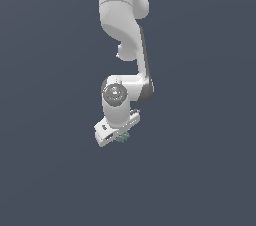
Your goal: Pick up the object and move it to a goal position.
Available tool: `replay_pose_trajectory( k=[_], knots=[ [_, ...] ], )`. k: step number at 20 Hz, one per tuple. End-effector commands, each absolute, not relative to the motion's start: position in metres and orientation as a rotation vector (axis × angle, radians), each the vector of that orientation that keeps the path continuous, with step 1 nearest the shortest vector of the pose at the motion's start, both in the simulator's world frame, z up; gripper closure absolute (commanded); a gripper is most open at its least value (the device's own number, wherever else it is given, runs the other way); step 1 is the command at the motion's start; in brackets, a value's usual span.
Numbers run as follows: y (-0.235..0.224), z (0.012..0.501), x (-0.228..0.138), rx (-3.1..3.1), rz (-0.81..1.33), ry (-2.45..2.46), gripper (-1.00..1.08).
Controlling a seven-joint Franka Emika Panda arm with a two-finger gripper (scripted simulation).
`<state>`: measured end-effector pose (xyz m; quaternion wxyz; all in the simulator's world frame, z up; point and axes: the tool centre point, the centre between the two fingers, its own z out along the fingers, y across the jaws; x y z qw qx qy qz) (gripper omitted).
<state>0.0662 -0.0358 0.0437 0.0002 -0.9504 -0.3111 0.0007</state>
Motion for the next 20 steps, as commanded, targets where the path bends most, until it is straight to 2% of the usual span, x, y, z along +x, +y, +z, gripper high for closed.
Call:
replay_pose_trajectory(
  k=[1, 9, 20],
  knots=[
    [-0.035, 0.051, 0.066, -2.986, 0.0, -0.977, 1.08],
    [-0.029, 0.1, 0.063, -2.986, 0.001, -0.978, 1.08],
    [-0.015, 0.224, 0.055, -2.986, 0.001, -0.979, 1.08]
  ],
)
